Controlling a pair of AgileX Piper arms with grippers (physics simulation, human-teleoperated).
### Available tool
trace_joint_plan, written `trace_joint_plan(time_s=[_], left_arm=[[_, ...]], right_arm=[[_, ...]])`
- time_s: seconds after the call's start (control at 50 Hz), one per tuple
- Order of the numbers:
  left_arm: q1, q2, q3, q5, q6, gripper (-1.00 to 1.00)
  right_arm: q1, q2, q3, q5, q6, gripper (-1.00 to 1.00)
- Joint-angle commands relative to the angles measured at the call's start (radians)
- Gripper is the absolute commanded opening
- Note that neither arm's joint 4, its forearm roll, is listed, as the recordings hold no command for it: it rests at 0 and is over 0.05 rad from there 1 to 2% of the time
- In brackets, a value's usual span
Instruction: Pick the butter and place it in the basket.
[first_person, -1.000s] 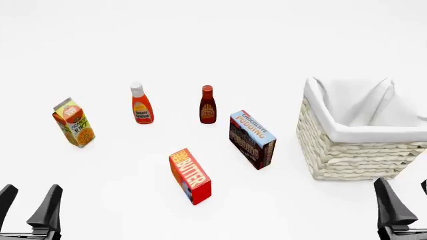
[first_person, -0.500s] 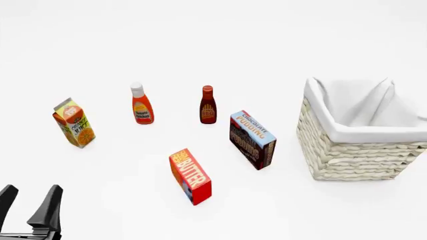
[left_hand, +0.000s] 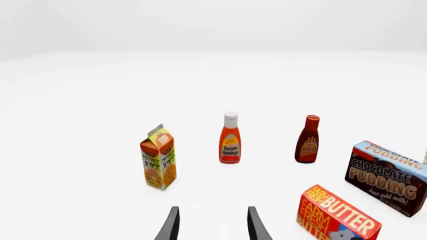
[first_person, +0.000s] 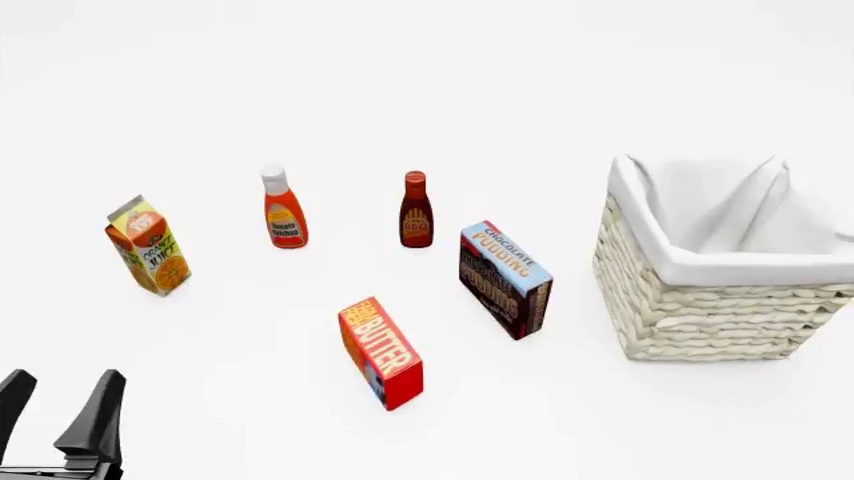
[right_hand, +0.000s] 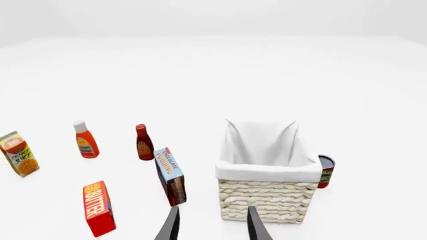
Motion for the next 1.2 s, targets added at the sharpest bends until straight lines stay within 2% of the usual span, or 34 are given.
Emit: trace_joint_plan(time_s=[0.02, 0.58, 1.2], left_arm=[[0.000, 0.000, 0.000, 0.000, 0.000, 1.00], [0.000, 0.000, 0.000, 0.000, 0.000, 1.00], [0.000, 0.000, 0.000, 0.000, 0.000, 1.00]], right_arm=[[0.037, 0.100, -0.024, -0.016, -0.017, 1.00], [0.152, 0.346, -0.128, -0.078, -0.086, 1.00], [0.272, 0.541, -0.244, -0.078, -0.167, 1.00]])
